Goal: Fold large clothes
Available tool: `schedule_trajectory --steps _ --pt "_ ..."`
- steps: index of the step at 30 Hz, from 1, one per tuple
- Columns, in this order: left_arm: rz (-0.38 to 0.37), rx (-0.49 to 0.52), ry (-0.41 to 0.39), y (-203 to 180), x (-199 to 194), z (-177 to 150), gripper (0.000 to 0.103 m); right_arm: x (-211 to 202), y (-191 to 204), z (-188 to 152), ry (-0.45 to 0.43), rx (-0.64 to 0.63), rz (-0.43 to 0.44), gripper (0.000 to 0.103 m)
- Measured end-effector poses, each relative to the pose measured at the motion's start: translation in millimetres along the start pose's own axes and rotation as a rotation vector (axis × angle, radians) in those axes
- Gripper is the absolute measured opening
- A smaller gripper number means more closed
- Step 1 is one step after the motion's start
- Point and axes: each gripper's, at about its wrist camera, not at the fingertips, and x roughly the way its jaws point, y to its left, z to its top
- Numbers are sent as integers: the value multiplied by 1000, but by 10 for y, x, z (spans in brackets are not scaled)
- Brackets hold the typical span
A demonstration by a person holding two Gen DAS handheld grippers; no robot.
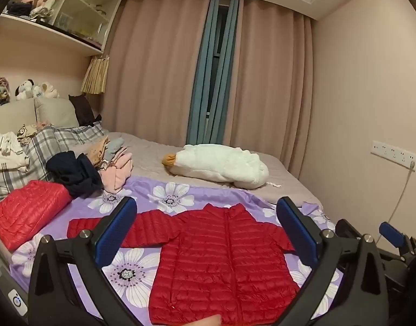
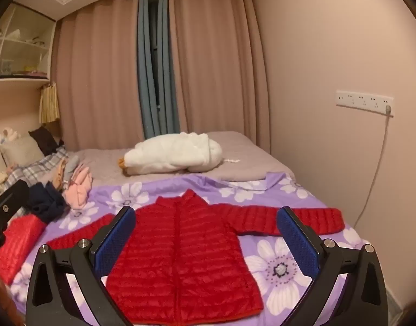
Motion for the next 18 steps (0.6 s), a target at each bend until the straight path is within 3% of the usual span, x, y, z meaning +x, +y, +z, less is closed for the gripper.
schedule_trajectory --steps 4,6,18 --pt "-18 -40 15 158 32 78 103 -76 -30 30 -14 -8 0 103" --pt "12 15 -7 50 4 77 103 -37 56 47 1 -33 -7 103" --pt "21 9 -29 111 44 -4 103 -7 159 141 -20 -26 -25 103"
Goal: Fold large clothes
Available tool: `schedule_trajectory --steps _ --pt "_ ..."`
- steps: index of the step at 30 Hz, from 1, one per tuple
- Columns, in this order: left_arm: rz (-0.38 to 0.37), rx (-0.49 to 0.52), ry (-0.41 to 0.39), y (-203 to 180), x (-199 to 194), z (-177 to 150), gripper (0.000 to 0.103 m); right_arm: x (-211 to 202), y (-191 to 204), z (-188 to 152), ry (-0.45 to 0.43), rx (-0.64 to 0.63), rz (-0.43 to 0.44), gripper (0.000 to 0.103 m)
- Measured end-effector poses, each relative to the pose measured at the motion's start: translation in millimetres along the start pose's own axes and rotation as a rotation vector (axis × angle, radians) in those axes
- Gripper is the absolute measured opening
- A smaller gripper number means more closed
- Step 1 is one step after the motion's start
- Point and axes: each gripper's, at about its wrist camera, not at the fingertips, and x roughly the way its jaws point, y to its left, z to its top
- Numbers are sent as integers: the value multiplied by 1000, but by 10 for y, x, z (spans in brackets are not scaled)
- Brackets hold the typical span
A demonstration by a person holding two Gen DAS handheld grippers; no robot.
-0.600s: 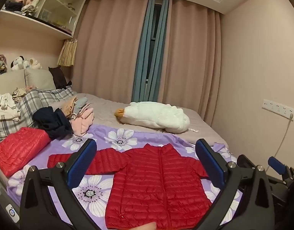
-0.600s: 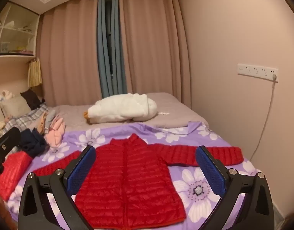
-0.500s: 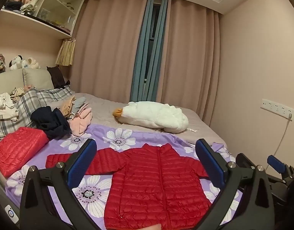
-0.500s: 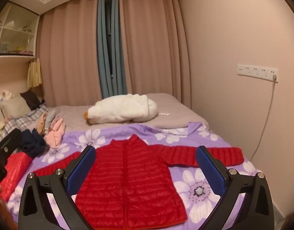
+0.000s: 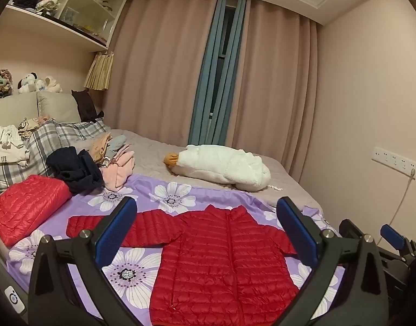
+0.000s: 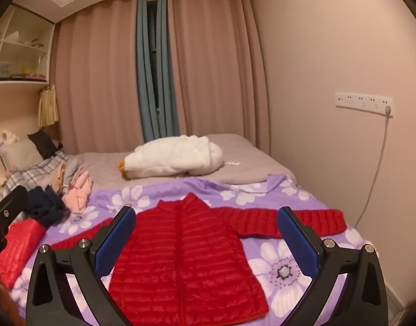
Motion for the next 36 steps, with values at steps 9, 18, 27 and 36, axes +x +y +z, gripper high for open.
schedule_trajectory --steps 9,18,27,36 --pt "11 5 8 6 -8 23 103 -36 25 43 -14 -9 20 103" --pt "6 9 13 16 -16 23 103 -35 5 -7 -13 4 19 103" --pt "19 21 26 -9 -25 1 103 -70 11 -16 -21 1 31 103" --pt "12 32 35 -55 -49 -14 103 -75 6 -15 -17 -2 31 103"
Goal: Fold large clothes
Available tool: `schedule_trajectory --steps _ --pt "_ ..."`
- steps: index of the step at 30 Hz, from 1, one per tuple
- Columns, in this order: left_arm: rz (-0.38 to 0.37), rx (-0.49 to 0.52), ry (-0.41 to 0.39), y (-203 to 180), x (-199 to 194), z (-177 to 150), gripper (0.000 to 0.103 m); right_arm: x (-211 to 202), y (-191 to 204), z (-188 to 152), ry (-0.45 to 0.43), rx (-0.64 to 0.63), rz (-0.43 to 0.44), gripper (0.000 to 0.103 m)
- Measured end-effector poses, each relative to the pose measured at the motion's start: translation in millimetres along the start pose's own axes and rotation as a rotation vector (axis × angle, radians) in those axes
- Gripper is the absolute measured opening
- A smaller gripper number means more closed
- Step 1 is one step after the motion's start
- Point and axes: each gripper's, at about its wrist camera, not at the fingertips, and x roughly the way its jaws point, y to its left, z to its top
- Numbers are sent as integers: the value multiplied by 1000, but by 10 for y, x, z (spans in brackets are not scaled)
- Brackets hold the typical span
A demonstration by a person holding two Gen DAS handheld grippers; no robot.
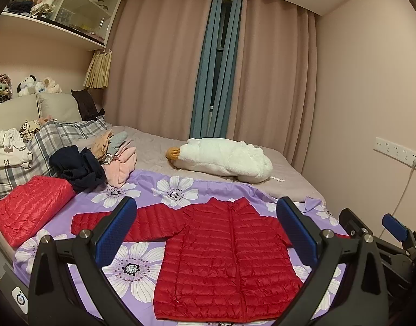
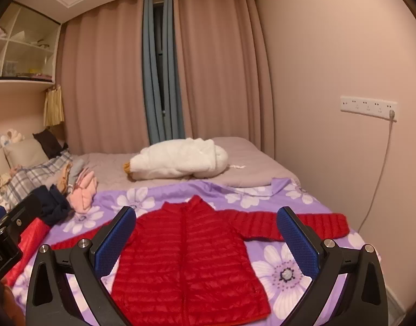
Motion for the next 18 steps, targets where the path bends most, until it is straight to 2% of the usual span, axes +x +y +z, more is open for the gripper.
schedule_trajectory --steps 18 --pt "17 2 1 -5 -68 10 103 -31 17 -11 1 -9 8 103"
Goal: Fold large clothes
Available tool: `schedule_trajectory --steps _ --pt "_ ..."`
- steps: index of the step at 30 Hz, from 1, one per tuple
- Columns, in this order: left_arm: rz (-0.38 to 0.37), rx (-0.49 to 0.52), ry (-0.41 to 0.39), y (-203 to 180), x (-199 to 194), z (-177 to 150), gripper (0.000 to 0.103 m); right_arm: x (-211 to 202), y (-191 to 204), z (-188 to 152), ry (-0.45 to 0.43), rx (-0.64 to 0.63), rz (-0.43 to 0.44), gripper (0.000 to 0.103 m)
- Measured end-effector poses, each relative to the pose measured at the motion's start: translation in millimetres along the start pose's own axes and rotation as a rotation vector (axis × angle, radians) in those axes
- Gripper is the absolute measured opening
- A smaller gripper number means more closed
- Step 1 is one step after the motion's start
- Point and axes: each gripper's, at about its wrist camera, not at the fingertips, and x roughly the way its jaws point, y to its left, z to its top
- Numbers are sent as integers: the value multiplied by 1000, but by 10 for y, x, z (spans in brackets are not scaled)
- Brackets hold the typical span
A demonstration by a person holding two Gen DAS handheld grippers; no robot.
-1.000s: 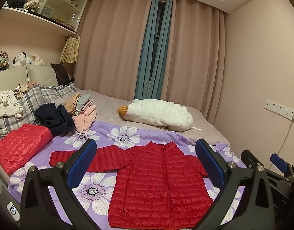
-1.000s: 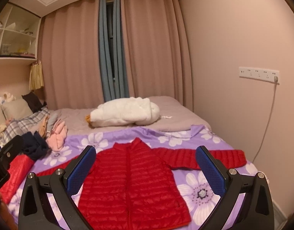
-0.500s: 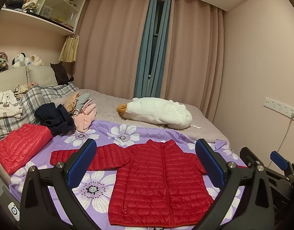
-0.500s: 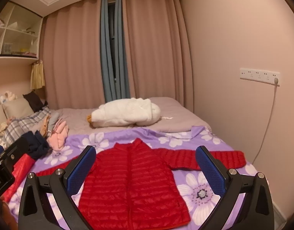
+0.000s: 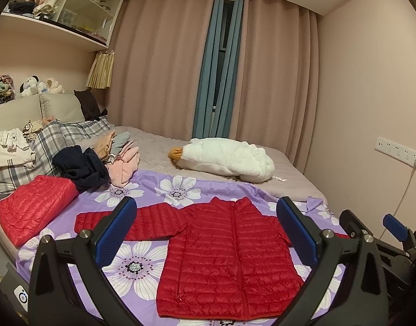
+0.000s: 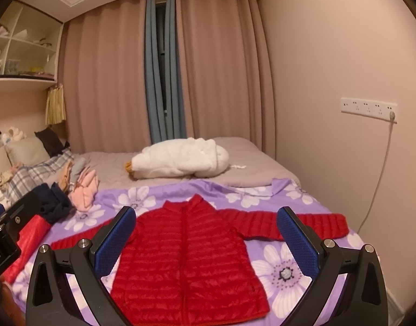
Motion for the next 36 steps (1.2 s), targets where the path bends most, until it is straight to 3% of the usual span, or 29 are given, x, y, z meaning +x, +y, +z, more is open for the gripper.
schedule_trajectory --steps 36 --pt "-1 9 14 -60 -24 6 103 -12 -8 -49 2 -13 6 103"
